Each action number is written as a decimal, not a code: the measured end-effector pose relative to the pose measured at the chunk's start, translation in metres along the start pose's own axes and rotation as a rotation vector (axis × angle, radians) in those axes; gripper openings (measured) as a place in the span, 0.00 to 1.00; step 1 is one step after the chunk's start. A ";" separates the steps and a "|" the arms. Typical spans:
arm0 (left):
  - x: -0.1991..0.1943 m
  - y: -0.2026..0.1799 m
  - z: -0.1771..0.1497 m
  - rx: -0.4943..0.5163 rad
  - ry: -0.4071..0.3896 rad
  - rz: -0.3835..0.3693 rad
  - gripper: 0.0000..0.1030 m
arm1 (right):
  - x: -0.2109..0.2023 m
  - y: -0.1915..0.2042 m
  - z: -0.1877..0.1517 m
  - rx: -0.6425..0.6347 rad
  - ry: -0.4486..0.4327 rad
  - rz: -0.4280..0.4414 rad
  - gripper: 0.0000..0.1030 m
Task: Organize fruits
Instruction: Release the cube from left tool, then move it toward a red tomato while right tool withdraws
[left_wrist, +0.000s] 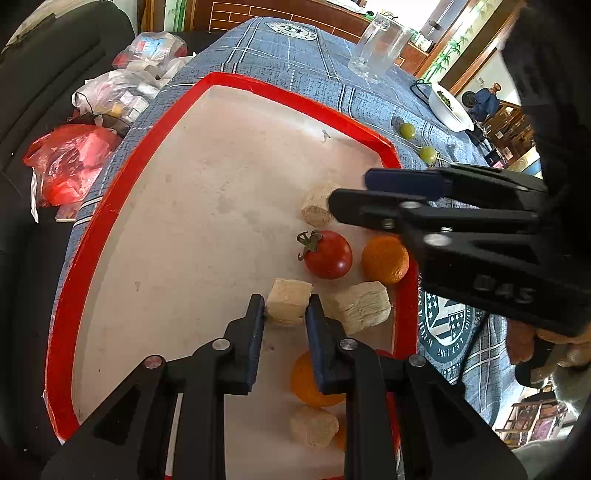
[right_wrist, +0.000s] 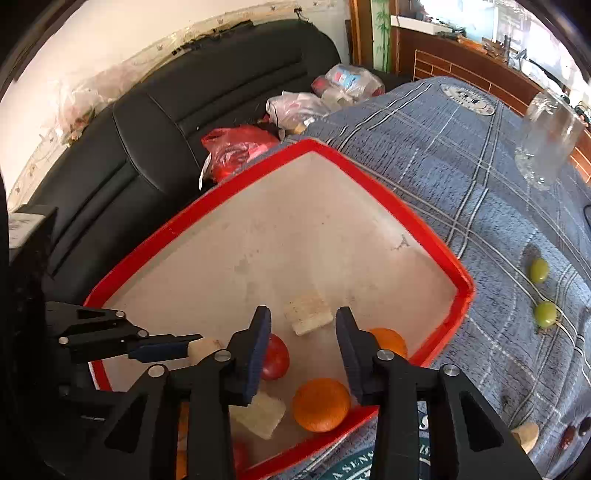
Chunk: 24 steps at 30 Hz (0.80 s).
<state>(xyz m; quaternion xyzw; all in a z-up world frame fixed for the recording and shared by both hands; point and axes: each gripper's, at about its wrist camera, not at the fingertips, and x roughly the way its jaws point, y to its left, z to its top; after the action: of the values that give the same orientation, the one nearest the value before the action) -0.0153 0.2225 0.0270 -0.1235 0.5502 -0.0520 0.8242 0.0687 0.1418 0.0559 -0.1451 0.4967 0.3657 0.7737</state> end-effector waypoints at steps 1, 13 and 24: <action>-0.001 0.000 0.000 0.000 -0.002 0.001 0.26 | -0.005 -0.001 -0.002 0.013 -0.012 0.003 0.42; -0.019 -0.011 0.010 -0.008 -0.082 0.050 0.48 | -0.071 -0.031 -0.048 0.166 -0.126 -0.020 0.63; -0.022 -0.061 0.018 0.098 -0.105 0.017 0.48 | -0.116 -0.100 -0.135 0.400 -0.151 -0.090 0.65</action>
<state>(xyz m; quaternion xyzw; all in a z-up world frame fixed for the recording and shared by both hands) -0.0043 0.1708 0.0688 -0.0807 0.5042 -0.0654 0.8573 0.0223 -0.0557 0.0811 0.0173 0.4931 0.2349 0.8375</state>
